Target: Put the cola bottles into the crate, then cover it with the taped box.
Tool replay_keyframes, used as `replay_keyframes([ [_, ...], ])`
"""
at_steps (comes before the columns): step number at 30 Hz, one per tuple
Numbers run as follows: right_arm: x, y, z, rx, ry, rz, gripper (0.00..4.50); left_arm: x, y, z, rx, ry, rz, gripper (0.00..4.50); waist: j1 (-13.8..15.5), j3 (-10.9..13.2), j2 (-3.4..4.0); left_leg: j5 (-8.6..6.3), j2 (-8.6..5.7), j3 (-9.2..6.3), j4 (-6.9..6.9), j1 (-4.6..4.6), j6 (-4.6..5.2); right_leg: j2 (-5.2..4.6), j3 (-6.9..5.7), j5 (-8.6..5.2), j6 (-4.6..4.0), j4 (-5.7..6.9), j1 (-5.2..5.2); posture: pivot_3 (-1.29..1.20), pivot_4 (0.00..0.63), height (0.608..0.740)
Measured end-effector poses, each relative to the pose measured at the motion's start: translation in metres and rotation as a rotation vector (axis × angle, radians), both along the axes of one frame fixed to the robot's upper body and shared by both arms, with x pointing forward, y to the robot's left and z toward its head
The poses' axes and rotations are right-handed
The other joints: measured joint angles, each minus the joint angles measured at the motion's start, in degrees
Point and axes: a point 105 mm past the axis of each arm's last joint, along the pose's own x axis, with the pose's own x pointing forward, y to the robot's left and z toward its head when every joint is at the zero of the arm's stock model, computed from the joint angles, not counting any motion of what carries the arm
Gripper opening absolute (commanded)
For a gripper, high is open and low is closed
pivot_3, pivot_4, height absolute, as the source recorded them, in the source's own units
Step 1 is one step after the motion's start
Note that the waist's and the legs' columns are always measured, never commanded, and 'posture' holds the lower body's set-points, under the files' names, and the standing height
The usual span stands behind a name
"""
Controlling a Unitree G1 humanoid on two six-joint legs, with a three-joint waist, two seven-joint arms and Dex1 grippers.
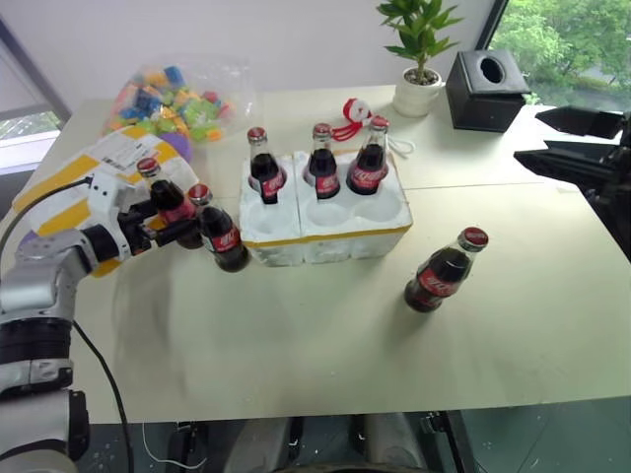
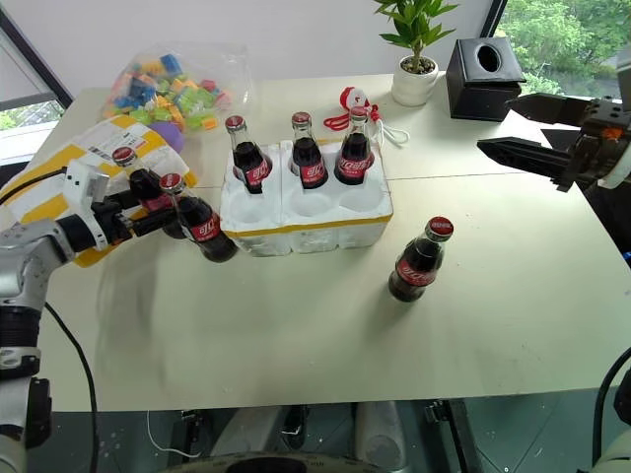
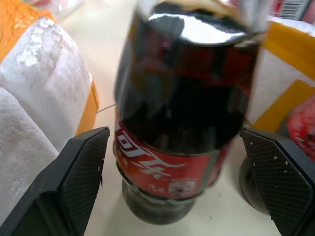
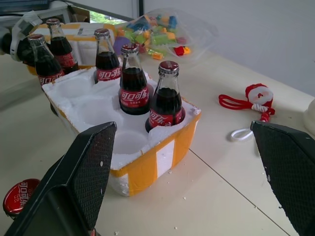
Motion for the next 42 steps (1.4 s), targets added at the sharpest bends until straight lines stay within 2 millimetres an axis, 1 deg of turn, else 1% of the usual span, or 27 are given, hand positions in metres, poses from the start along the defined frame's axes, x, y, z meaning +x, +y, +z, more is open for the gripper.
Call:
replay_keyframes([
  [8,0.001,0.003,-0.001,0.019,0.003,-0.013,4.50,0.012,-0.002,-0.007,-0.023,-0.013,0.031,4.45,0.02,0.00,-0.01,0.01,-0.01,0.00,0.03,0.00,0.01,-0.01,0.00,0.01,0.01,0.01,0.01,0.00,0.150,0.732],
  [11,0.001,0.002,-0.002,0.023,0.005,-0.019,4.50,0.012,-0.003,-0.010,-0.026,-0.006,0.027,3.68,0.01,0.00,-0.01,0.01,-0.01,0.00,0.03,0.00,0.01,-0.01,0.00,0.02,0.02,0.01,0.01,0.00,0.150,0.732],
  [12,0.001,0.002,-0.003,0.025,0.007,-0.021,4.50,0.011,-0.004,-0.010,-0.029,-0.008,0.019,3.13,0.00,0.00,-0.01,0.01,-0.01,0.00,0.03,0.00,0.01,-0.01,0.00,0.02,0.02,0.01,0.01,0.00,0.150,0.732],
  [13,0.002,0.002,-0.004,0.026,0.009,-0.023,4.50,0.011,-0.004,-0.009,-0.030,-0.008,0.019,2.80,-0.03,0.00,-0.01,0.01,-0.01,0.00,0.03,0.00,0.01,-0.01,0.00,0.02,0.02,0.02,0.01,0.00,0.150,0.732],
  [14,0.002,0.001,-0.004,0.026,0.010,-0.025,4.50,0.011,-0.004,-0.010,-0.030,-0.008,0.016,2.86,-0.06,0.00,-0.01,0.01,-0.01,0.00,0.03,0.00,0.01,-0.01,0.00,0.02,0.02,0.02,0.01,0.00,0.150,0.732],
  [18,0.003,0.001,-0.005,0.032,0.009,-0.029,4.50,0.007,-0.002,-0.009,-0.022,-0.001,0.007,2.86,-0.10,0.00,-0.02,0.01,-0.01,0.00,0.03,-0.01,0.02,-0.01,0.00,0.02,0.02,0.01,0.00,0.00,0.150,0.732],
  [22,0.004,0.002,-0.006,0.037,0.007,-0.030,4.50,-0.004,0.002,-0.007,0.004,0.039,-0.022,2.86,-0.19,0.01,-0.03,0.00,-0.01,0.00,0.02,-0.03,0.02,-0.01,0.00,0.02,0.02,0.01,-0.02,0.00,0.150,0.732],
  [24,0.004,0.002,-0.006,0.038,0.005,-0.028,4.50,-0.009,0.003,-0.002,0.006,0.056,-0.044,2.86,-0.11,0.06,-0.11,0.00,-0.01,-0.01,0.03,-0.04,0.02,0.00,0.00,0.02,0.02,0.02,-0.04,0.00,0.150,0.732],
  [26,0.004,0.003,-0.006,0.038,-0.004,-0.024,4.50,-0.015,0.002,0.011,0.022,0.056,-0.082,2.86,-0.11,0.11,-0.20,0.00,-0.01,-0.01,0.05,-0.06,0.02,0.00,0.00,0.02,0.01,0.02,-0.04,0.00,0.150,0.732],
  [28,0.006,0.005,-0.008,0.040,-0.006,-0.016,4.50,-0.025,0.002,0.032,0.068,0.050,-0.140,2.86,-0.13,0.17,-0.30,0.00,-0.01,-0.01,0.05,-0.07,0.02,0.00,0.01,0.02,0.01,0.00,-0.05,0.00,0.150,0.732],
  [30,0.007,0.006,-0.010,0.052,-0.005,-0.010,4.50,-0.039,-0.001,0.057,0.138,0.046,-0.218,2.86,-0.19,0.19,-0.32,0.00,-0.01,0.01,0.03,-0.09,0.01,-0.01,0.01,0.02,0.01,-0.03,-0.06,0.00,0.150,0.732],
  [33,0.008,0.007,-0.013,0.061,-0.004,-0.010,4.50,-0.061,-0.022,0.090,0.162,0.018,-0.373,2.86,0.06,0.20,-0.30,0.00,-0.03,0.01,0.03,-0.10,0.01,-0.03,0.01,0.02,0.01,-0.03,-0.06,0.00,0.150,0.732],
  [34,0.008,0.006,-0.013,0.061,-0.003,-0.012,4.50,-0.064,-0.028,0.096,0.160,0.010,-0.410,2.86,0.16,0.20,-0.30,0.00,-0.03,-0.01,0.03,-0.09,0.02,-0.03,0.00,0.02,0.01,-0.03,-0.05,0.00,0.150,0.732],
  [36,0.009,0.006,-0.016,0.062,0.005,-0.014,4.50,-0.068,-0.040,0.112,0.152,-0.024,-0.475,2.86,0.20,0.21,-0.31,0.01,-0.02,-0.02,0.06,-0.09,0.00,0.01,-0.01,0.02,0.01,0.01,-0.05,0.00,0.150,0.732],
  [39,0.009,0.006,-0.021,0.068,0.017,-0.016,4.50,-0.066,-0.055,0.145,0.164,-0.107,-0.523,2.86,0.11,0.24,-0.37,0.05,-0.02,-0.03,0.11,-0.09,-0.03,0.04,-0.01,0.05,-0.01,0.04,-0.04,0.00,0.150,0.732],
  [40,0.010,0.006,-0.021,0.070,0.016,-0.016,4.50,-0.067,-0.062,0.158,0.168,-0.141,-0.555,2.86,-0.02,0.24,-0.38,0.05,-0.02,-0.02,0.12,-0.09,-0.03,0.05,-0.01,0.05,0.01,0.04,-0.03,0.00,0.150,0.732],
  [42,0.010,0.006,-0.021,0.075,0.015,-0.020,4.50,-0.071,-0.071,0.172,0.175,-0.165,-0.608,2.86,-0.12,0.24,-0.37,0.08,-0.02,0.00,0.11,-0.09,-0.08,0.05,-0.01,0.05,0.01,0.04,-0.04,0.00,0.150,0.732],
])
